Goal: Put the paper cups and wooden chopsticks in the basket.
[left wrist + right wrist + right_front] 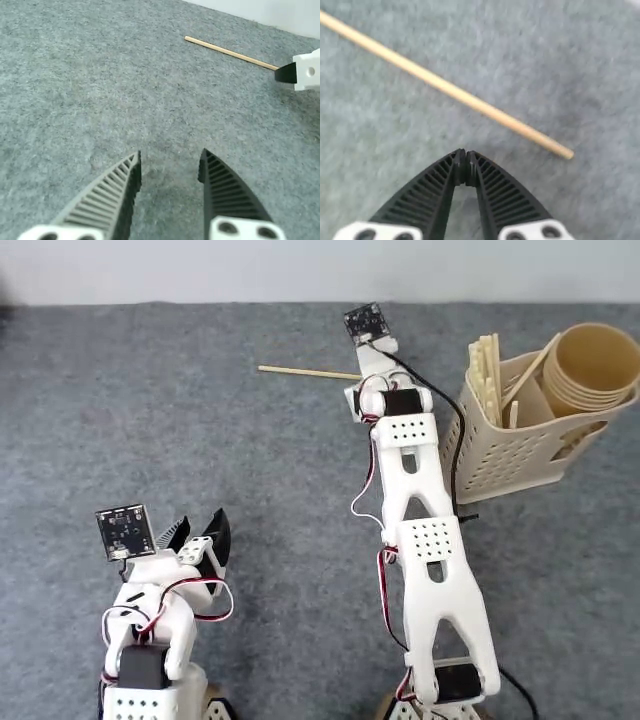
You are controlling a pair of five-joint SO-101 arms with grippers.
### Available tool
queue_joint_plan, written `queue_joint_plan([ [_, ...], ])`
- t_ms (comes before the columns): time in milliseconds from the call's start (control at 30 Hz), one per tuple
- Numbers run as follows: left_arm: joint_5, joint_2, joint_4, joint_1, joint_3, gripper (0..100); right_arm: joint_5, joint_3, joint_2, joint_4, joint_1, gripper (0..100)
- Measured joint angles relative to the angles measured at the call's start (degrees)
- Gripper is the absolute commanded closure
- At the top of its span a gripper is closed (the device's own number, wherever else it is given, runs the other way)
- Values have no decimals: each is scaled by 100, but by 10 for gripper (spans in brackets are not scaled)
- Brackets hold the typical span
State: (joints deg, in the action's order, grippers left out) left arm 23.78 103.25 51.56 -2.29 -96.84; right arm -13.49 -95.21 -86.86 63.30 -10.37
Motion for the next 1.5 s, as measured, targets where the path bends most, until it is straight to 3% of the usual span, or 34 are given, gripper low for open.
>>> queue_joint_plan([
  [367,-9,0,0,0,0,813,0,9,-993,-3218,79,990],
  [667,-9,0,0,0,0,813,0,9,-1415,-3745,105,990],
  [800,-9,0,0,0,0,813,9,-9,-1354,-3156,123,990],
  [1200,-9,0,0,0,0,813,9,-9,-193,281,114,990],
  [1367,-9,0,0,0,0,813,9,0,62,598,114,990],
  [1500,-9,0,0,0,0,813,9,0,70,9,114,990],
])
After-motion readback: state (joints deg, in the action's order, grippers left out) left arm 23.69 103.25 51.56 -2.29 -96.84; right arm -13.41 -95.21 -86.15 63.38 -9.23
